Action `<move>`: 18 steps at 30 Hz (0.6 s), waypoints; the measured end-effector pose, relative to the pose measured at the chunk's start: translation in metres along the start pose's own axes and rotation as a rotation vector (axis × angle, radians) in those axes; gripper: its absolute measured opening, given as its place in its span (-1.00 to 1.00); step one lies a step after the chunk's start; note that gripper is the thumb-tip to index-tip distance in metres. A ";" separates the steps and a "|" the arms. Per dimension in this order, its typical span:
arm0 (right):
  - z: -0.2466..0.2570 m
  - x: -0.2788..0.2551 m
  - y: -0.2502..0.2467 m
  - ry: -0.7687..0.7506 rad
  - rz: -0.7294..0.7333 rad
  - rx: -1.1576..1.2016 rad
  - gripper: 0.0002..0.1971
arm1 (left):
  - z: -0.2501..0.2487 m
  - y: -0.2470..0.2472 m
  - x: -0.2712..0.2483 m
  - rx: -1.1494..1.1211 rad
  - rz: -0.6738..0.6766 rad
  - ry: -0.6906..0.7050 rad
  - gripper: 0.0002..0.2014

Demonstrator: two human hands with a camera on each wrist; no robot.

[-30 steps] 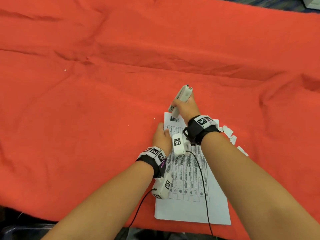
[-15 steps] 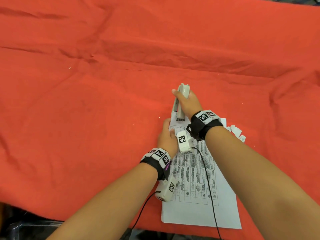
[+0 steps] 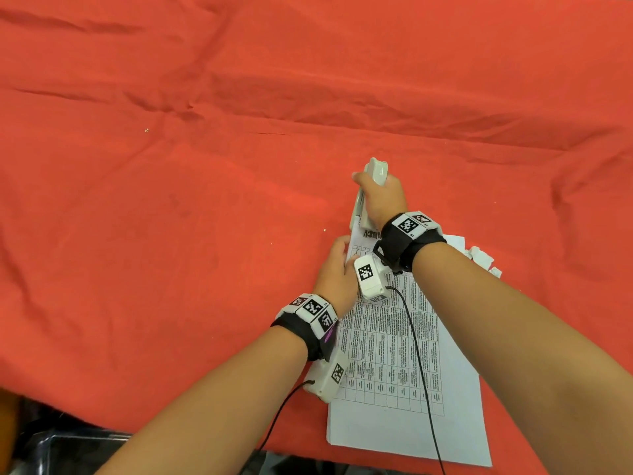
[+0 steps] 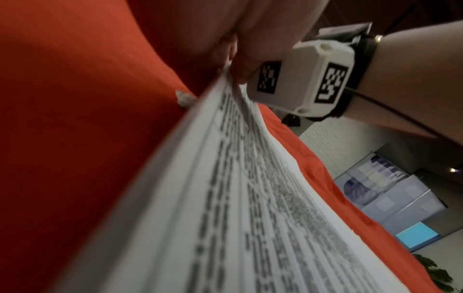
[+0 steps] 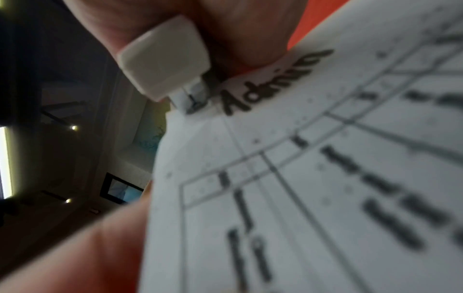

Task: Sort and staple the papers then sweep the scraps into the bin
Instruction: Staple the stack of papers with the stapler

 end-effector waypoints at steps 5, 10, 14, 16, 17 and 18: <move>-0.002 0.000 -0.002 0.012 -0.034 0.057 -0.69 | 0.012 -0.002 -0.025 0.017 0.060 -0.037 -0.78; -0.005 0.000 0.000 -0.004 -0.036 0.102 -0.73 | 0.027 0.003 -0.045 -0.048 0.070 -0.100 -0.78; -0.009 0.002 0.001 -0.005 -0.064 0.130 -0.63 | 0.032 0.006 -0.055 -0.106 0.066 -0.126 -0.78; -0.011 0.002 0.000 -0.013 -0.067 0.143 -0.61 | 0.033 0.007 -0.061 -0.119 0.060 -0.142 -0.78; -0.010 0.002 0.000 -0.017 -0.062 0.144 -0.61 | 0.034 0.008 -0.064 -0.119 0.055 -0.145 -0.78; -0.010 0.001 -0.001 -0.018 -0.053 0.144 -0.62 | 0.035 0.009 -0.069 -0.116 0.050 -0.150 -0.79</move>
Point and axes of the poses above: each hand's wrist, its own x-axis towards the middle knuckle, its own y-axis out of the palm, z = x × y, the point moved 3 cm from there along x, towards the middle knuckle, and after that the axes turned 11 degrees about z, right-handed, at the moved point
